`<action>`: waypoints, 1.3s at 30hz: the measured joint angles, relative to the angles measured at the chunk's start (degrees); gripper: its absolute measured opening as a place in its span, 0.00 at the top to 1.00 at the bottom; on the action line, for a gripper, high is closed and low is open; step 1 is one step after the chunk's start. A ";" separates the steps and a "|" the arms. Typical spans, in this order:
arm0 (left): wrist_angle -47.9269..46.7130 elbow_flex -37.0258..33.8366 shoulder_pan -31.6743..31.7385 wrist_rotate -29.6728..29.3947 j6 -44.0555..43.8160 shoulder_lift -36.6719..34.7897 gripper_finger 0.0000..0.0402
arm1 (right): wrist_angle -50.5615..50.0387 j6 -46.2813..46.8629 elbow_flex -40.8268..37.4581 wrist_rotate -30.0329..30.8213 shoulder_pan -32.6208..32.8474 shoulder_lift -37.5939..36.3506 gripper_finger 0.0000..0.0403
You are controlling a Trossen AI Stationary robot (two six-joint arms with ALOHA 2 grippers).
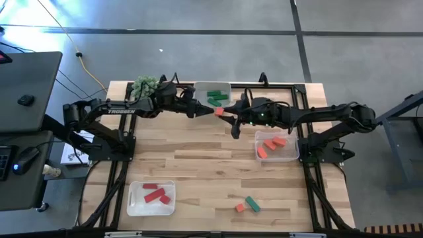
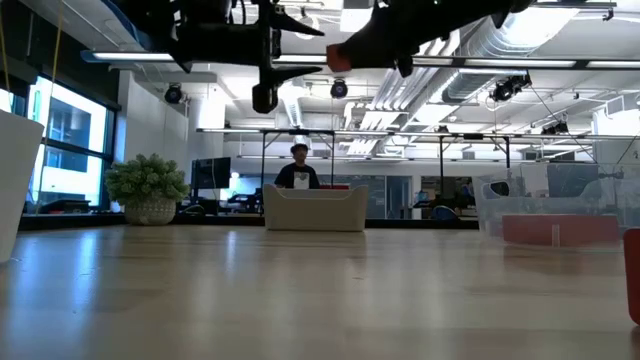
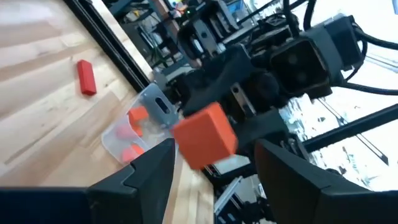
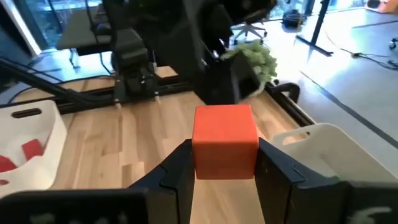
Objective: Sort & place blocks by color
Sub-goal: Put the orange block into the transparent bin
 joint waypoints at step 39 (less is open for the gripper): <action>-10.37 0.00 4.68 4.85 15.82 0.00 0.47 | -68.49 55.17 0.00 -3.05 12.10 -10.98 0.73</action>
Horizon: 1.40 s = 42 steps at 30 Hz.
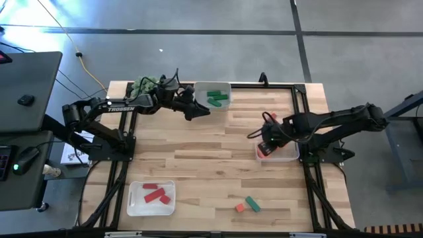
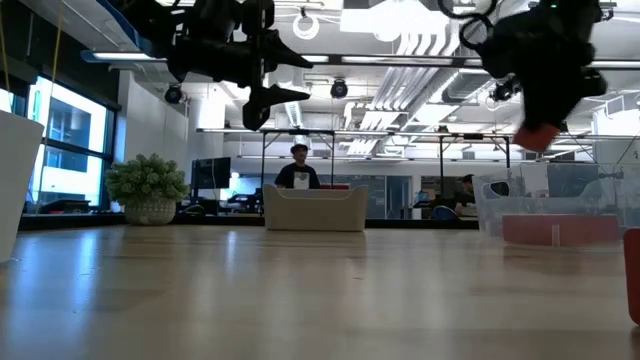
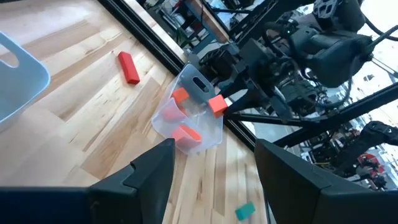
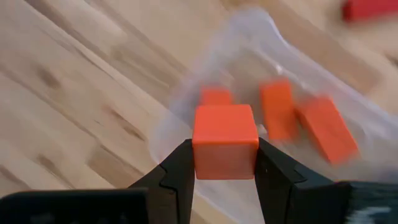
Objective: Sort & place blocks by color
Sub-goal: Put the orange block into the transparent bin
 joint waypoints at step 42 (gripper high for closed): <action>-0.76 0.00 0.00 -0.13 1.39 0.00 0.47 | -9.92 3.20 0.00 -11.69 -5.54 23.00 0.71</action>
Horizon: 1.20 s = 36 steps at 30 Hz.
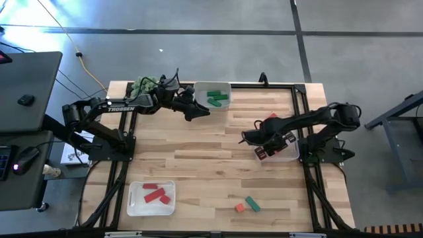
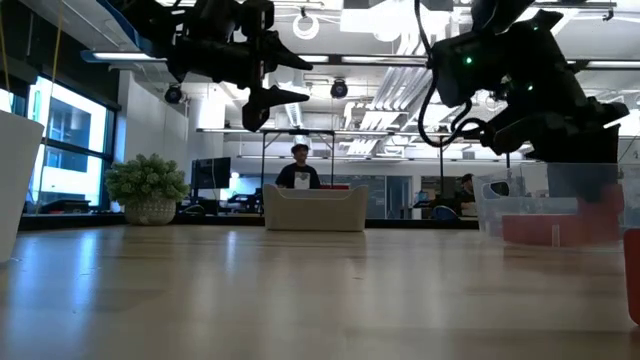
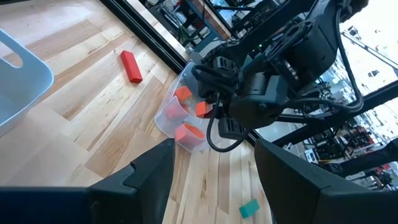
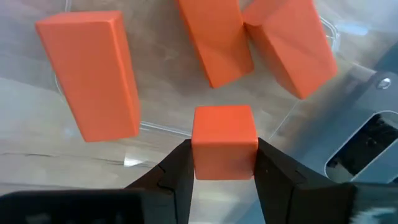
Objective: Sort & place blocks by color
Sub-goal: Put the orange block into the transparent bin, then put the light green block into the gray bin
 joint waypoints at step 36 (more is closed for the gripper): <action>-0.80 0.00 0.00 0.00 0.14 0.00 0.47 | -8.58 0.53 12.65 7.03 2.07 0.32 0.49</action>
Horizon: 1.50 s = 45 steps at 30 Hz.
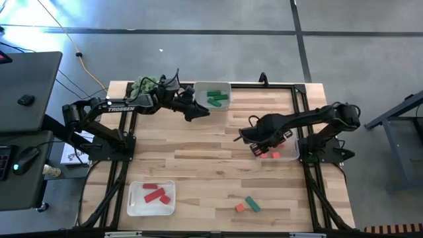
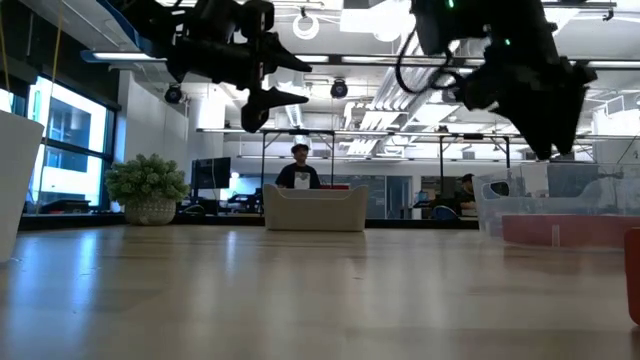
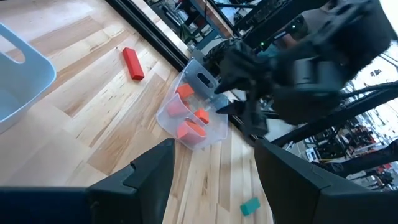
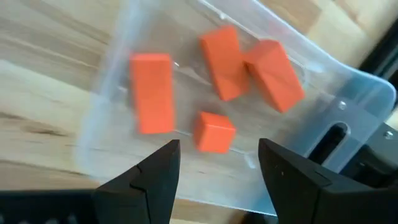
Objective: Sort & place blocks by color
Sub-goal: Put the light green block into the gray bin
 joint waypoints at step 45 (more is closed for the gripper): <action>-4.16 -0.02 -15.50 -15.12 -13.22 -3.23 0.47 | 28.67 17.78 7.90 -9.05 34.86 10.14 0.44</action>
